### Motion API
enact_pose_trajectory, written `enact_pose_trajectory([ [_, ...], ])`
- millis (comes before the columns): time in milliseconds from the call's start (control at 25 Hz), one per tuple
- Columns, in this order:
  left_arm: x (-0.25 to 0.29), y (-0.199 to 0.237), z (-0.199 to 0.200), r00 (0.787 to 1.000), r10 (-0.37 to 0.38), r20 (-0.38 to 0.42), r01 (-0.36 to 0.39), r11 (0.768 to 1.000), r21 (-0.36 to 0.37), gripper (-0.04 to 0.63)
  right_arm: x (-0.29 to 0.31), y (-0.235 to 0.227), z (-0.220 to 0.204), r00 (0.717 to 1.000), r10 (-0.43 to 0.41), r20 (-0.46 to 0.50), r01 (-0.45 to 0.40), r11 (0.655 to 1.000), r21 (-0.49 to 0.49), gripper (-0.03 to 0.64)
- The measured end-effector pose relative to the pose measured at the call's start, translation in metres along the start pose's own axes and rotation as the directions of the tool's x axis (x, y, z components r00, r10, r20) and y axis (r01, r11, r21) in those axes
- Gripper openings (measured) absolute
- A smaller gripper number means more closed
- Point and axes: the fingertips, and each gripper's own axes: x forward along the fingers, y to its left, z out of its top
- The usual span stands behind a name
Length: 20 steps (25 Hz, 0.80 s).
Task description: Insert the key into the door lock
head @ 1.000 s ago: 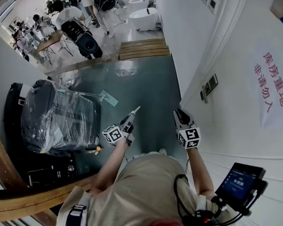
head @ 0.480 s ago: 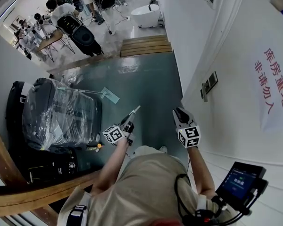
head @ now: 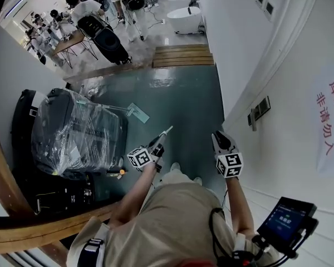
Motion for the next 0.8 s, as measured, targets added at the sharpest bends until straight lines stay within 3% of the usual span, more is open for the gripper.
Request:
enact_pose_trajectory([
  [360, 0.018, 0.03, 0.059, 1.0, -0.027, -0.009, 0.027, 0.999, 0.022, 0.035, 0.054, 0.006, 0.022, 0.999, -0.03, 0.016, 0.03, 1.0, 0.01, 0.061],
  [800, 0.03, 0.075, 0.095, 0.998, -0.058, -0.03, 0.058, 0.998, -0.001, 0.035, 0.108, 0.013, 0.022, 0.997, -0.079, -0.002, 0.079, 0.997, 0.002, 0.061],
])
